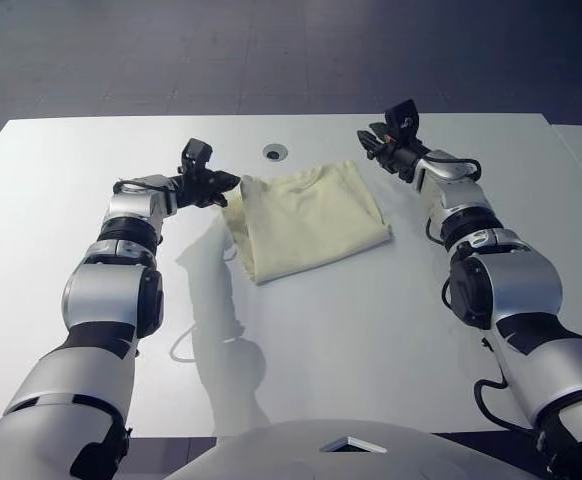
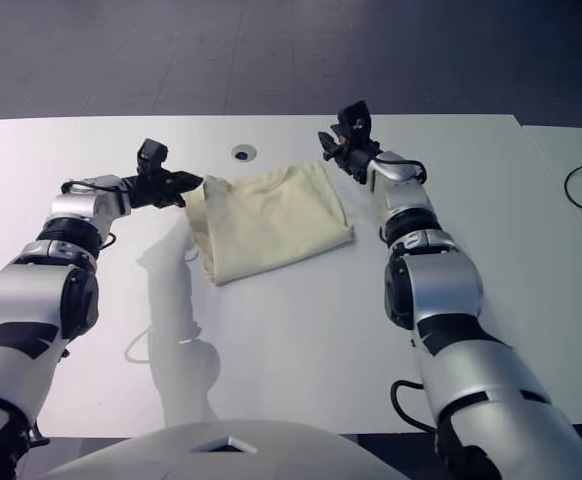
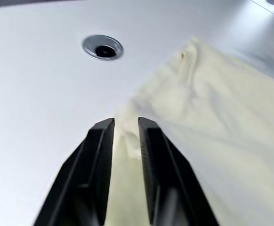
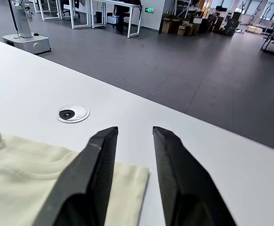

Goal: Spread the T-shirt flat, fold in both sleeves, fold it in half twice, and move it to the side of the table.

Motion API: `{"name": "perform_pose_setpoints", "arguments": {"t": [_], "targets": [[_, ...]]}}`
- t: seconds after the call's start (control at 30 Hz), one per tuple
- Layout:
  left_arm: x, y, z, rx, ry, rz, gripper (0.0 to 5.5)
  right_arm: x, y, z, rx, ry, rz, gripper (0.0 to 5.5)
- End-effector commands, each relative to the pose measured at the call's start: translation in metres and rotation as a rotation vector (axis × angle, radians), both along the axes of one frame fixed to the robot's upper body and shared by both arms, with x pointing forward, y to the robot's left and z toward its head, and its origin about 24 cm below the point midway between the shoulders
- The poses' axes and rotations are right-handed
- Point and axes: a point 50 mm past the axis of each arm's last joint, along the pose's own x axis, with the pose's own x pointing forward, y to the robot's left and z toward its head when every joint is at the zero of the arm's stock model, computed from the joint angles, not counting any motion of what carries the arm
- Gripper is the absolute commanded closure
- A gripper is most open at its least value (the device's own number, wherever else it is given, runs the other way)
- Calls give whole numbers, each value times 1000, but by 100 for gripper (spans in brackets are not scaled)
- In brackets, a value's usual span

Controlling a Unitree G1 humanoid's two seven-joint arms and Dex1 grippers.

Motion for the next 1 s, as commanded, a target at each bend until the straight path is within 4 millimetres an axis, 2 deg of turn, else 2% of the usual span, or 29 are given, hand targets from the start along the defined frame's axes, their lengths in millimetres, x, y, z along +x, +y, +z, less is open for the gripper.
{"name": "perform_pose_setpoints", "arguments": {"t": [0.03,0.1,0.23,0.37,0.53,0.73,0.8,0.9,1.0], "targets": [[-4,8,6,82,-112,-32,374,-11,-13,-17,-130,-8,63,332],[-11,-4,6,141,-178,-108,347,-16,-13,-23,-180,-10,115,306],[-47,-41,13,152,-257,-243,278,-24,-14,-29,-292,-43,226,239],[-73,-59,8,185,-255,-292,213,-27,-17,-29,-329,-51,255,177],[-98,-68,-12,330,-201,-401,138,-35,-22,-43,-419,-16,304,105],[-108,-70,-26,507,-191,-475,39,-49,-23,-61,-564,11,420,12],[-108,-70,-28,515,-176,-486,12,-53,-24,-65,-652,0,464,10],[-110,-63,-29,544,-145,-541,12,-61,-27,-72,-726,4,551,10],[-107,-47,-26,635,-119,-629,12,-81,-29,-78,-779,0,722,10]]}}
